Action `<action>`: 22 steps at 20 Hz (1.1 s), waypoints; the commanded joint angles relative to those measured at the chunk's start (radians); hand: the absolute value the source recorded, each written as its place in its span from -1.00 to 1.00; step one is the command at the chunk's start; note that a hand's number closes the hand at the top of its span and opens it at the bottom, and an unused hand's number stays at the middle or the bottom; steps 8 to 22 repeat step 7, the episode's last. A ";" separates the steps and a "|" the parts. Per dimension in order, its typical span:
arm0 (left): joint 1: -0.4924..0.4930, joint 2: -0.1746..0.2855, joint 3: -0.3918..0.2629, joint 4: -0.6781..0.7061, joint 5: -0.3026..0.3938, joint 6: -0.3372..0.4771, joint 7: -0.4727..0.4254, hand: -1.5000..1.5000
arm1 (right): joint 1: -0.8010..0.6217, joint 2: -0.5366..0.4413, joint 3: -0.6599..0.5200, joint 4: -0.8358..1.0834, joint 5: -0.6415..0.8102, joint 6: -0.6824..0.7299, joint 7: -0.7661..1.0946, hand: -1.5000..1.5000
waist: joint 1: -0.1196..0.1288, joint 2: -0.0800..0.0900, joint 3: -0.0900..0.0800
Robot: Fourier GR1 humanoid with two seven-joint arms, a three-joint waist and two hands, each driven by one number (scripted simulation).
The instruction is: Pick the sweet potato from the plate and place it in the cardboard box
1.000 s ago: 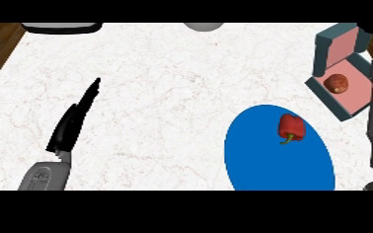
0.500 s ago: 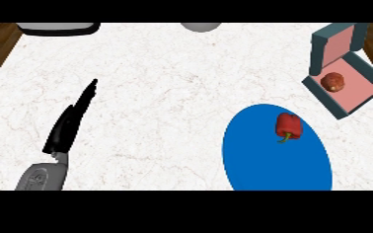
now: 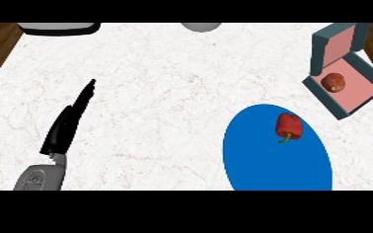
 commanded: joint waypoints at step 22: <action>-0.078 0.009 0.028 0.088 -0.020 -0.004 -0.012 0.00 | 0.312 0.089 0.036 -0.217 -0.180 0.056 -0.081 -1.00 | -0.003 0.002 0.000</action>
